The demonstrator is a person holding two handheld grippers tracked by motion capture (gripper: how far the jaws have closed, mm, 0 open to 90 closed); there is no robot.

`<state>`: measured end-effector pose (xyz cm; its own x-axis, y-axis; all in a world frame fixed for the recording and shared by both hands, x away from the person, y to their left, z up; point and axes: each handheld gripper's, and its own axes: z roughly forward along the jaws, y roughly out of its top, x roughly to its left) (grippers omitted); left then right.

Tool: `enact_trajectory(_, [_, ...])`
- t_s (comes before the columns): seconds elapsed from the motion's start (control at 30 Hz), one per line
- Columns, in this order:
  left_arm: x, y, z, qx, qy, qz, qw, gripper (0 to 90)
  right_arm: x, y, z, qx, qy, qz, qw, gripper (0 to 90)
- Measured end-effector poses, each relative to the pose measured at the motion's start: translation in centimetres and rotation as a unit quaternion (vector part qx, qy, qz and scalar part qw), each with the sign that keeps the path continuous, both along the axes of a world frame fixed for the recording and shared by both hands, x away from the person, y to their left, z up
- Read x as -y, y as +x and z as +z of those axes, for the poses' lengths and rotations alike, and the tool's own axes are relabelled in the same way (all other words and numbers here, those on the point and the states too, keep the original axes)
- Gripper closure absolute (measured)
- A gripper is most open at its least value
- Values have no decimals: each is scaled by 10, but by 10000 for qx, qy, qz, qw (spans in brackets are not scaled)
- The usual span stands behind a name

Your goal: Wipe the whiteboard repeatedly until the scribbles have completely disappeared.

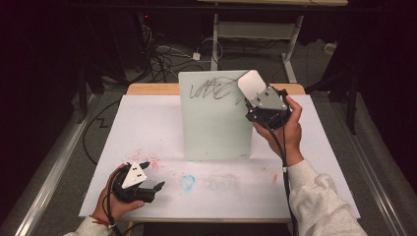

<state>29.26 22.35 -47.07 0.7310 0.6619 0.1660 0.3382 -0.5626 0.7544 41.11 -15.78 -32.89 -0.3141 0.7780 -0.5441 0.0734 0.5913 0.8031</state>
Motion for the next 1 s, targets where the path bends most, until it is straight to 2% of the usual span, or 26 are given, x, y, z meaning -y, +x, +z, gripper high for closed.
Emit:
enact_trajectory(0.1, [1,0,0,0,10,-1,10000,183,-9,-7,-15,-19,-265,80,9996,308])
enact_trajectory(0.3, [1,0,0,-9,28,-8,10000,183,-30,-23,-47,-115,-738,299,9968,307])
enact_trajectory(0.37, [1,0,0,-8,35,-4,10000,183,-32,-23,-48,-78,-809,268,9963,307])
enact_trajectory(0.47, [1,0,0,6,-4,28,10000,182,-30,-21,-44,-157,-623,338,9974,307])
enact_trajectory(0.53, [0,0,0,17,-11,54,10000,182,-29,-19,-38,-116,-537,318,9980,307])
enact_trajectory(0.57, [0,0,0,23,-38,83,10000,182,-28,-17,-35,-75,-516,280,9982,307])
enact_trajectory(0.6, [0,0,0,23,-59,102,9999,182,-25,-13,-26,8,-382,184,9991,308])
enact_trajectory(0.63, [0,0,0,27,-63,102,9999,182,-25,-13,-26,8,-382,184,9991,308])
enact_trajectory(0.77, [0,-1,0,20,-72,74,9999,182,-15,-3,-4,162,-29,-72,9998,307])
enact_trajectory(0.93, [-1,0,0,13,-61,63,10000,182,-17,-2,-3,171,45,-102,9998,307])
enact_trajectory(1.0, [0,0,0,19,-52,56,10000,182,-26,-7,-13,106,-92,89,9999,307])
